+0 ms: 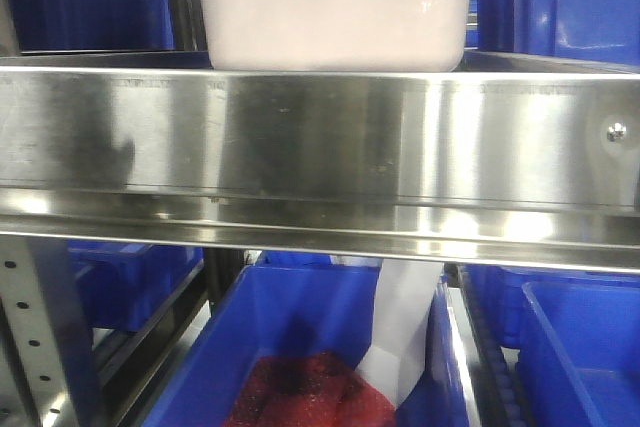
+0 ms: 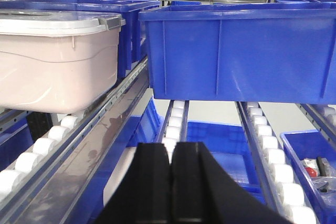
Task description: Grab white bin and place on right shelf
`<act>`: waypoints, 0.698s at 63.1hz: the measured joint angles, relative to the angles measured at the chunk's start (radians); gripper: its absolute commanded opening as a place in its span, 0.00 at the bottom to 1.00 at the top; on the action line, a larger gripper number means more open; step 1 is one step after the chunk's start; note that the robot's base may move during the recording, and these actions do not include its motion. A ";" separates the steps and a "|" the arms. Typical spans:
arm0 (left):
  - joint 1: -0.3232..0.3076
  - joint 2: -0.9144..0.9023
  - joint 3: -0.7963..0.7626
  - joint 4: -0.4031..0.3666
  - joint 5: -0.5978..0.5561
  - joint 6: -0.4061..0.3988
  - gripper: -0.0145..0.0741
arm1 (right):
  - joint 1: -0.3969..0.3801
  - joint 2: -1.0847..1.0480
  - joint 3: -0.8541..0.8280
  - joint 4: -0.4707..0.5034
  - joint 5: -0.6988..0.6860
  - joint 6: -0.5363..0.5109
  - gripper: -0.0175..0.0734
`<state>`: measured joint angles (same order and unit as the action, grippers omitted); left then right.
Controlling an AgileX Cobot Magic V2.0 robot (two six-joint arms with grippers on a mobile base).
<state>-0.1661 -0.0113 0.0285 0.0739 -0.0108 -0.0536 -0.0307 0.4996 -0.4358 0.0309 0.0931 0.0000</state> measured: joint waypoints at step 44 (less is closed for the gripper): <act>0.000 0.000 0.000 0.002 0.000 0.000 0.03 | 0.000 0.000 0.000 0.000 0.000 0.000 0.28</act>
<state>-0.1661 -0.0113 0.0285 0.0761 -0.0108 -0.0536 -0.0307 0.4996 -0.4358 0.0309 0.0931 0.0000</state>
